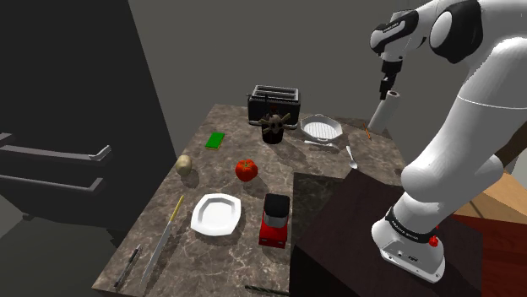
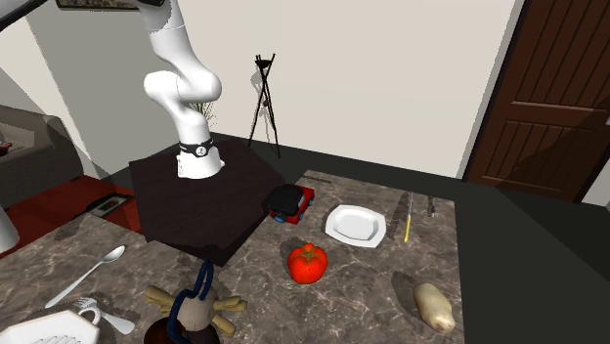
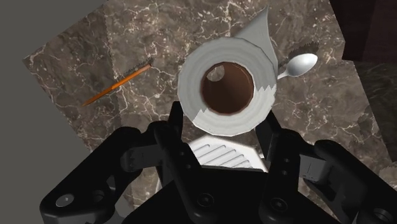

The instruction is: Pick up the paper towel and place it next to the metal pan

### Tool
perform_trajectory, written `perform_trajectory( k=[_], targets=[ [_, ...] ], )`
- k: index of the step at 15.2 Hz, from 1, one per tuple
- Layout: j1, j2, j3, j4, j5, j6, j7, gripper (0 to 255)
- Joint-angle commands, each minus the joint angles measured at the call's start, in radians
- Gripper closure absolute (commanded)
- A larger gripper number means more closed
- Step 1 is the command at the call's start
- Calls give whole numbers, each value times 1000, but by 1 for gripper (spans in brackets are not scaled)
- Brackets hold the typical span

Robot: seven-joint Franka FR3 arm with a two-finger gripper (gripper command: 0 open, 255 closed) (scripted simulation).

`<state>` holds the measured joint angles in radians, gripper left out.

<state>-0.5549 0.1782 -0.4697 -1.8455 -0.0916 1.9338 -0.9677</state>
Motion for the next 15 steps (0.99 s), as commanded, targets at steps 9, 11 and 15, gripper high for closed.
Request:
perform_trajectory(
  k=[9, 11, 15],
  targets=[
    [-7, 49, 4, -80, 19, 125, 1, 255],
    [-9, 62, 6, -93, 24, 150, 1, 255],
    [-14, 89, 9, -115, 35, 197, -1, 255]
  ],
)
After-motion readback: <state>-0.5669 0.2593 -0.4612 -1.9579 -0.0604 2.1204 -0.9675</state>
